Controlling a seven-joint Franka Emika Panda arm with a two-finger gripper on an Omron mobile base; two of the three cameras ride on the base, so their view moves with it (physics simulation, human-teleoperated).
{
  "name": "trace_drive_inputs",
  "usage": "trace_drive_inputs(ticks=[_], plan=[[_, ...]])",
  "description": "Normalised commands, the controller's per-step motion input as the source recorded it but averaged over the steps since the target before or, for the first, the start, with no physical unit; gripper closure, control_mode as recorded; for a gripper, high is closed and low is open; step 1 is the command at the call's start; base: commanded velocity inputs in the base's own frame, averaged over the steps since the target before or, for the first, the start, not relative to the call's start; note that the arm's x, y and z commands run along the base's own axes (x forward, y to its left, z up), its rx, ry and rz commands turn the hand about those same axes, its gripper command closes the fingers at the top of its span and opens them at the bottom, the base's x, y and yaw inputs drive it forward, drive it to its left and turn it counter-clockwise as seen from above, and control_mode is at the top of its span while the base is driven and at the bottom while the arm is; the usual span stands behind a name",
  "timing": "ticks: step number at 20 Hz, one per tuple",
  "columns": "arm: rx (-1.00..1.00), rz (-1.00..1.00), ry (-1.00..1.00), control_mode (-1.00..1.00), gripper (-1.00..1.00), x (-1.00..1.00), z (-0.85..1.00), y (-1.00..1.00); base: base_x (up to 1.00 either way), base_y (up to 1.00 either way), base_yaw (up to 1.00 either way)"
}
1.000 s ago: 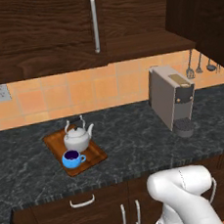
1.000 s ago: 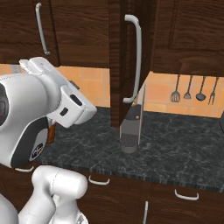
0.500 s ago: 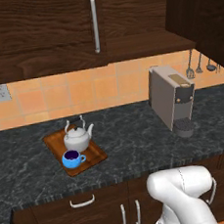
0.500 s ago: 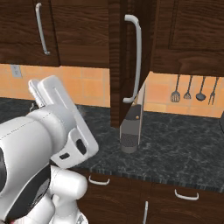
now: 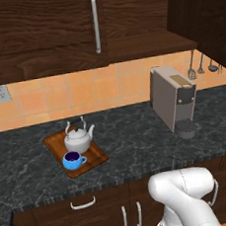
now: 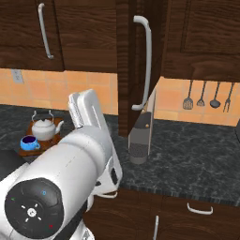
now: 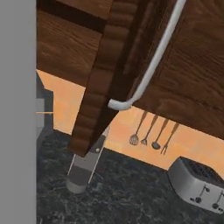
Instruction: Pick the kettle from the counter and place it on the tray. Then pick the mug from the cabinet and place it on the tray. Then close the cabinet doors.
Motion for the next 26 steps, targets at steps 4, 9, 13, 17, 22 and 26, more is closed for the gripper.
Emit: trace_drive_inputs(ticks=[4,9,13,17,22,26], plan=[[0.31,0.00,-0.04,-1.00,1.00,0.36,-0.24,-0.23,0.00,0.00,0.00],[0.35,0.00,-0.02,-1.00,1.00,0.98,-0.39,-0.45,0.00,0.00,0.00],[0.36,0.00,-0.11,-1.00,1.00,0.57,-0.30,-0.95,0.00,0.00,0.00],[0.37,0.02,-0.10,-1.00,1.00,0.67,-0.17,-0.61,0.00,0.00,0.00],[0.24,0.10,-0.11,-1.00,1.00,0.75,0.08,0.00,0.00,0.00,0.00],[0.03,0.13,-0.19,-1.00,1.00,0.16,0.52,0.68,0.00,0.00,0.00]])
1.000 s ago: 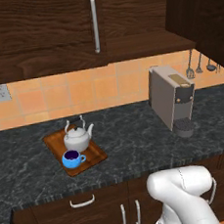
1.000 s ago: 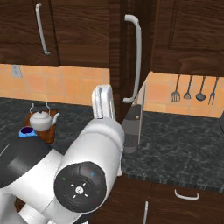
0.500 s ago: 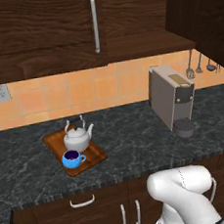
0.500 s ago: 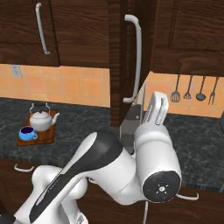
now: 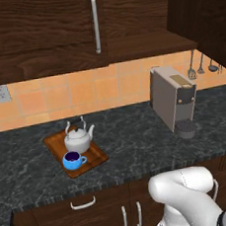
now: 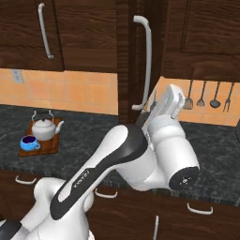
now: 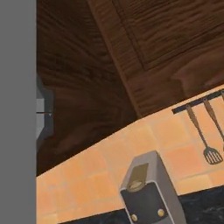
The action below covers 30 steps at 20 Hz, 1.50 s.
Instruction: Pick the kettle from the counter and place it on the tray. Then pick the mug from the cabinet and place it on the tray. Then close the cabinet doors.
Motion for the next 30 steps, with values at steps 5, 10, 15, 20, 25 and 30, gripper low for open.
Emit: trace_drive_inputs(ticks=[5,10,15,20,25,30], plan=[[-0.06,0.11,-0.18,-1.00,1.00,-0.12,0.71,1.00,0.00,0.00,0.00],[-0.14,0.15,-0.30,-1.00,1.00,-0.52,0.63,1.00,0.00,0.00,0.00],[-0.10,0.11,-0.04,-1.00,1.00,0.41,0.15,1.00,0.00,0.00,0.00],[0.00,0.11,0.00,-1.00,1.00,0.99,0.06,0.75,0.00,0.00,0.00],[0.00,-0.05,0.00,-1.00,1.00,0.80,0.14,0.60,0.00,0.00,0.00],[-0.02,-0.16,0.01,-1.00,1.00,0.57,0.39,0.07,0.00,0.00,0.00]])
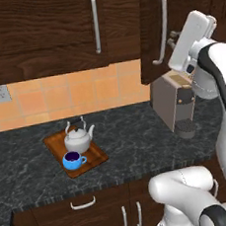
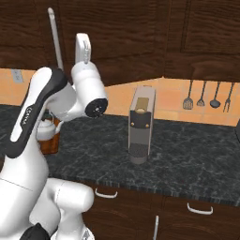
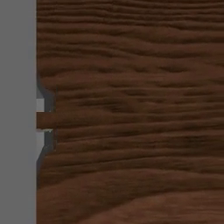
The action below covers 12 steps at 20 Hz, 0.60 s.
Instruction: Pick the kettle from the counter and place it on the tray. Then pick the mug from the cabinet and place it on the tray. Then close the cabinet doors.
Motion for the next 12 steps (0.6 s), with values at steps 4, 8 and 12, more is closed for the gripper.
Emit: trace_drive_inputs(ticks=[4,8,12], plan=[[-0.13,-0.16,0.23,-1.00,1.00,0.66,0.53,0.06,0.00,0.00,0.00],[-0.02,-0.01,0.19,-1.00,1.00,1.00,-0.01,0.13,0.00,0.00,0.00],[0.00,0.00,0.03,-1.00,1.00,1.00,-0.24,0.18,0.00,0.00,0.00]])
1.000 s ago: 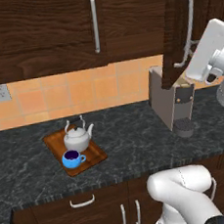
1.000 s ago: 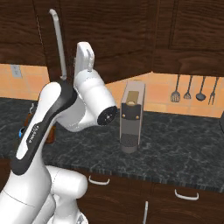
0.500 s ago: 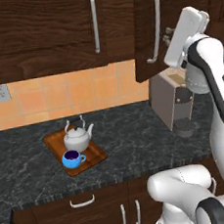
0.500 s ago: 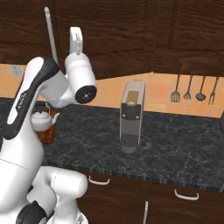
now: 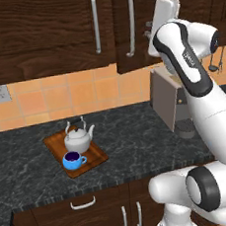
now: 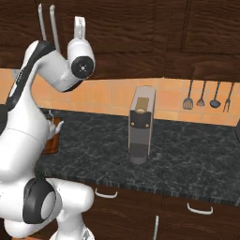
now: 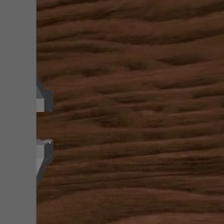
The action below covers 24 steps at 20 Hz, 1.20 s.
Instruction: Pick the kettle from the counter and place it on the tray. Then pick the mug from the cabinet and place it on the tray. Then close the cabinet doors.
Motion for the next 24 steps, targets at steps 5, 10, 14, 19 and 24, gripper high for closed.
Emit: trace_drive_inputs(ticks=[5,10,14,19,24], plan=[[0.03,0.00,0.00,-1.00,1.00,1.00,-0.43,0.28,0.00,0.00,0.00],[0.01,0.00,0.03,-1.00,1.00,1.00,-0.24,0.07,0.00,0.00,0.00],[0.00,0.00,0.07,-1.00,1.00,1.00,-0.25,0.00,0.00,0.00,0.00],[-0.04,-0.13,0.12,-1.00,1.00,0.91,-0.35,0.00,0.00,0.00,0.00],[-0.12,-0.15,0.23,-1.00,1.00,0.93,-0.27,0.00,0.00,0.00,0.00]])
